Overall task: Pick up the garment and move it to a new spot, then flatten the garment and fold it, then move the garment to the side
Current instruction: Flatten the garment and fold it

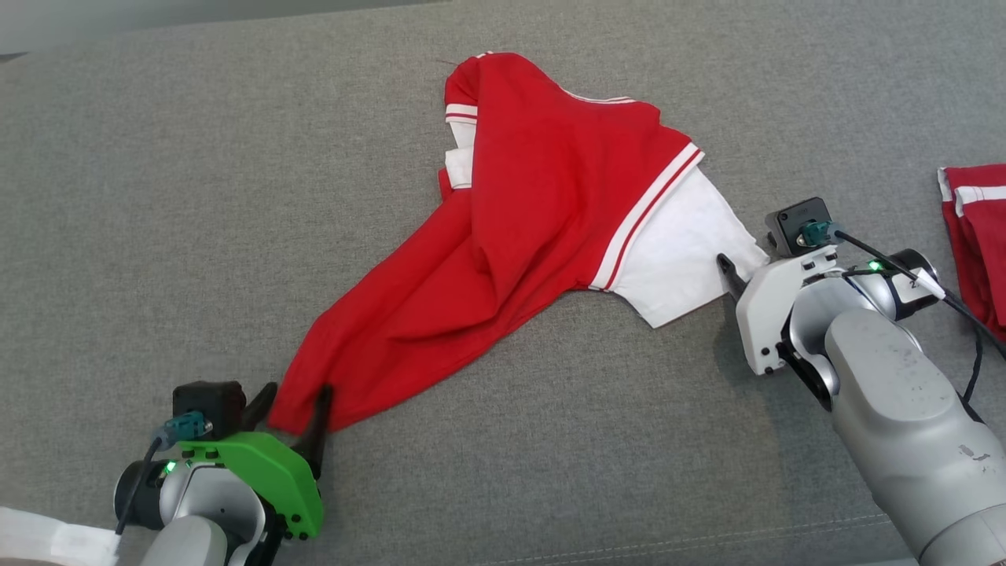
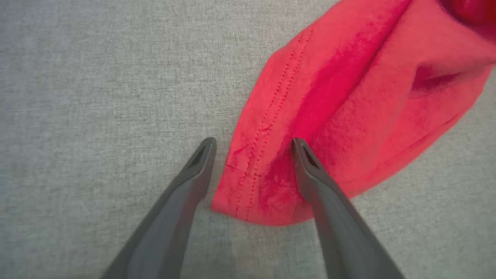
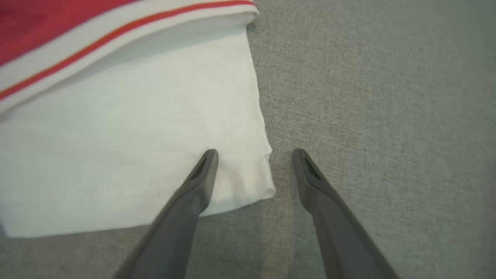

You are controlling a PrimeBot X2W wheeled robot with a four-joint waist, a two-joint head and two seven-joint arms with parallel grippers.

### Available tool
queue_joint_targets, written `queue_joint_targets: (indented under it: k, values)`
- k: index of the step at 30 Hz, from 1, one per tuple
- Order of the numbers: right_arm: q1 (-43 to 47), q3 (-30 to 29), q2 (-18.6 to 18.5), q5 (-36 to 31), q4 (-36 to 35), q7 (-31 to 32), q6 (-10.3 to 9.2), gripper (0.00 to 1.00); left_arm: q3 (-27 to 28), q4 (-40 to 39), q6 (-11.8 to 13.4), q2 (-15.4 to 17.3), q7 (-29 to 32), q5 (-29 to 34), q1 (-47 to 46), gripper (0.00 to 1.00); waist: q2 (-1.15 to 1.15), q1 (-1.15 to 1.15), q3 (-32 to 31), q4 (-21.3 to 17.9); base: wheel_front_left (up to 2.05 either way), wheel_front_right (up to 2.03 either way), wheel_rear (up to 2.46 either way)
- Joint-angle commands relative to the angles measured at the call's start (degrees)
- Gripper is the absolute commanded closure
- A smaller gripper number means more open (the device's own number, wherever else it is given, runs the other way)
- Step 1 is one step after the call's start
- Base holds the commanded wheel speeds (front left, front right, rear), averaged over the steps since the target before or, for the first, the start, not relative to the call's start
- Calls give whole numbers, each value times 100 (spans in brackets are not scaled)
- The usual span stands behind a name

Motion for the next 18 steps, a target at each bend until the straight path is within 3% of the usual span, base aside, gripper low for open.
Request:
queue_joint_targets:
  k: [1,18]
  values:
    - [114,61,2,22,155,21,2,0,-29,46,43,47,76,0,211,0,0,0,-45,8,0,0,0]
    - [-115,439,133,296,889,-383,2,0,-166,-616,180,136,7,148,255,0,0,0,-83,9,0,0,0]
